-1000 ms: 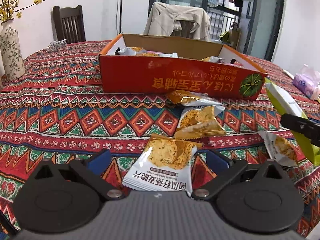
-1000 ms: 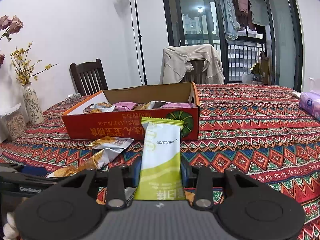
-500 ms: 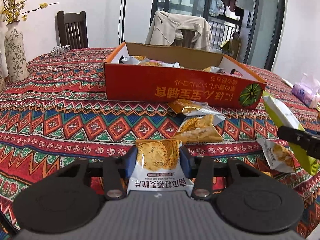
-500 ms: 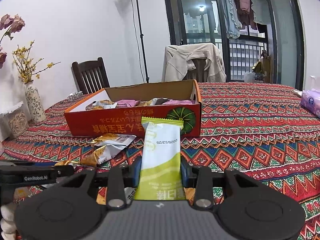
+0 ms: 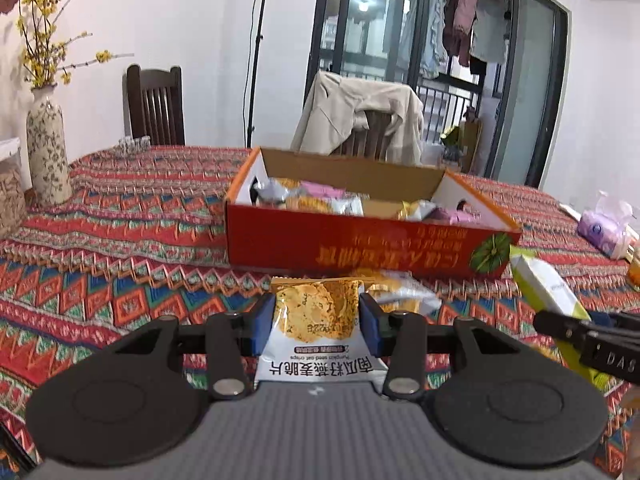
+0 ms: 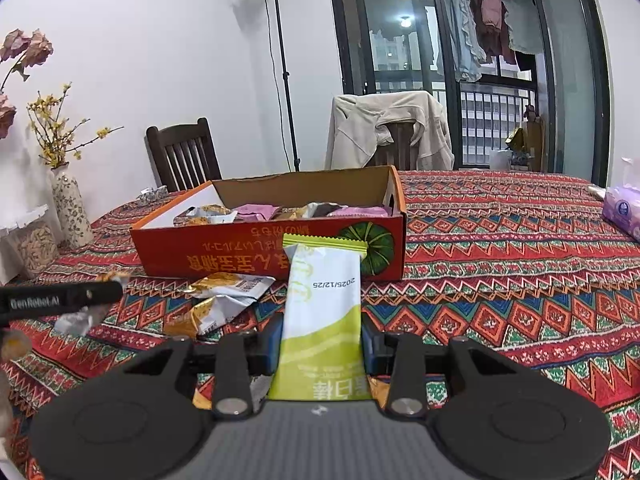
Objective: Organize snacks
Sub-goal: 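Carry both packets over the box and open both grippers to drop them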
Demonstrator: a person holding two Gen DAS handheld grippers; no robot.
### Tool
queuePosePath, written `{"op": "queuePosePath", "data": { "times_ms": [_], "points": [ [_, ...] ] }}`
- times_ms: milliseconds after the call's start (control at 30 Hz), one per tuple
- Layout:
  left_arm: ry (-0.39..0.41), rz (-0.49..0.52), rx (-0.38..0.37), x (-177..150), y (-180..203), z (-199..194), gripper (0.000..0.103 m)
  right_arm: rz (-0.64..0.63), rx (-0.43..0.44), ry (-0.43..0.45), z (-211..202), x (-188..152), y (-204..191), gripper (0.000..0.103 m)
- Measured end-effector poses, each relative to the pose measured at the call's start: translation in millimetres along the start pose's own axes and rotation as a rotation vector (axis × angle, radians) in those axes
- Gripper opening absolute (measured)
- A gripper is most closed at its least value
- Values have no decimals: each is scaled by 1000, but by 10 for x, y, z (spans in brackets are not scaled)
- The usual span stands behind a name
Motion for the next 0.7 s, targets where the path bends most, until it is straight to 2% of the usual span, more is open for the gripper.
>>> {"op": "queuePosePath", "data": {
  "times_ms": [333,700],
  "points": [
    [78,11,-2,358,78,171,46,-32,-11,60,129,271,-43,37],
    [132,4,7,734,140,602,46,-66,-9,111,607,711,-130,37]
  ]
}}
Point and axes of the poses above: each gripper's, at about its wrist camera, not at the fingertips, and z roughly the way its jaws point, y to its right, x to its top, the point moved 4 cm from there along z, roughly the way its jaws point, and after that the axes turned 15 degrees about y, right-handed, at the moved point
